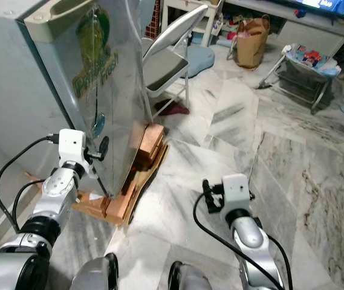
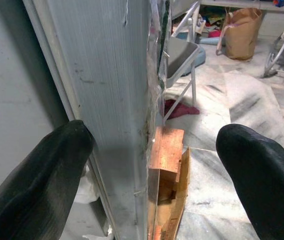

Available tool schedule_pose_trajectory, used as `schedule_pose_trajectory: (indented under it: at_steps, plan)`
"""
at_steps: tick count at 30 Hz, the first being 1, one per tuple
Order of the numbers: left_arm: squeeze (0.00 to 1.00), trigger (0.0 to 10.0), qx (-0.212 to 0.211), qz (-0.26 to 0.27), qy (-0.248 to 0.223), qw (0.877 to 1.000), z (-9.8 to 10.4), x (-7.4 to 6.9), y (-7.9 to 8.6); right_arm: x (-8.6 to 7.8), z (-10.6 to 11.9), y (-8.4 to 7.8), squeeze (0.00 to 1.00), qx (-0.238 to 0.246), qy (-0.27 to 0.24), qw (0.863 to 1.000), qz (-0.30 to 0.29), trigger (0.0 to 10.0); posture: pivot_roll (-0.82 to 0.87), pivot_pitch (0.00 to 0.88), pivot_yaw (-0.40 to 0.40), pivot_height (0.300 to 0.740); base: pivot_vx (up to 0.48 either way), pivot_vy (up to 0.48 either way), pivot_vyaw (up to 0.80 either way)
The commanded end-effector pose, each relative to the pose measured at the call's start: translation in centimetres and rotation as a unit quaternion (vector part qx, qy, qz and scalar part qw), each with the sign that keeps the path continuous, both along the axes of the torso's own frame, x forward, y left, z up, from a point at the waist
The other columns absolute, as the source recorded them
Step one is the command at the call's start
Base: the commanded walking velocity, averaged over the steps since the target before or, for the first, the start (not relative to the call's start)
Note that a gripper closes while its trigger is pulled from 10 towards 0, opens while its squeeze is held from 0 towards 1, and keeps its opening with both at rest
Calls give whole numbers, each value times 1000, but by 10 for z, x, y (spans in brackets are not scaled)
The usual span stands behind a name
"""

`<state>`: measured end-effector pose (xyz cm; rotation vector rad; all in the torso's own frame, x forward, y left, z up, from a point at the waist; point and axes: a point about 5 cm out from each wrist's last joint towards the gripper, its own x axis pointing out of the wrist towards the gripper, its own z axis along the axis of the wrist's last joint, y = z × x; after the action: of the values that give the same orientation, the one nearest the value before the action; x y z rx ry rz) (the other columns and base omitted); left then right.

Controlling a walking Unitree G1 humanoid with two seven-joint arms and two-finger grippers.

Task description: Restocking fridge

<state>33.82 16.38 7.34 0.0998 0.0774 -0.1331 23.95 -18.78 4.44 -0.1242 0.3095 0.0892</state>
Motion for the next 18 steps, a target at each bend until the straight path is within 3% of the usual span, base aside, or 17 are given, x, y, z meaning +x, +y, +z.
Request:
schedule_pose_trajectory:
  at_steps: [1,4,6,7,9,10,11,13,14,16,17,18]
  plan:
    - [0,10000,11,-40,-10,999,6,4,-15,-1,-3,-4,0,1,13,1000,-2,10000,-15,147,-78,740,0,0,0]
    - [0,10000,13,-56,-13,998,9,7,-22,-6,-9,-4,0,3,35,999,14,10000,-11,145,-78,740,0,0,0]
    - [0,10000,16,-93,-22,995,13,8,-38,-11,-15,-8,0,-3,51,999,18,10000,-7,143,-76,740,0,0,0]
    - [0,10000,18,-140,-36,989,19,7,-59,-14,-17,-11,0,-10,58,998,15,10000,-7,143,-76,740,0,0,0]
    - [0,10000,21,-184,-52,981,24,4,-78,-16,-19,-13,0,-10,62,998,13,10000,-3,140,-74,740,0,0,0]
    - [0,10000,21,-184,-52,981,24,4,-78,-16,-19,-13,0,-10,62,998,13,10000,-3,140,-74,740,0,0,0]
    - [0,10000,19,-224,-62,972,27,-2,-95,-18,-20,-14,0,-9,62,998,13,10000,-3,138,-74,740,0,0,0]
    - [0,10000,13,-320,-85,944,34,-19,-131,-21,-21,-14,0,-10,65,998,14,10000,-14,134,-67,740,0,0,0]
    - [0,10000,7,-345,-93,934,37,-26,-141,-21,-21,-14,0,-10,65,998,14,10000,-16,133,-64,740,0,0,0]
    - [0,10000,-2,-346,-98,933,39,-29,-145,-22,-21,-16,0,-7,65,998,9,10000,-14,132,-62,740,0,0,0]
    - [0,10000,-4,-315,-93,945,36,-24,-134,-23,-22,-18,0,-6,65,998,6,10000,-9,131,-62,740,0,0,0]
    - [0,10000,-3,-304,-91,948,36,-22,-130,-23,-22,-18,0,-6,66,998,6,10000,-9,131,-62,740,0,0,0]
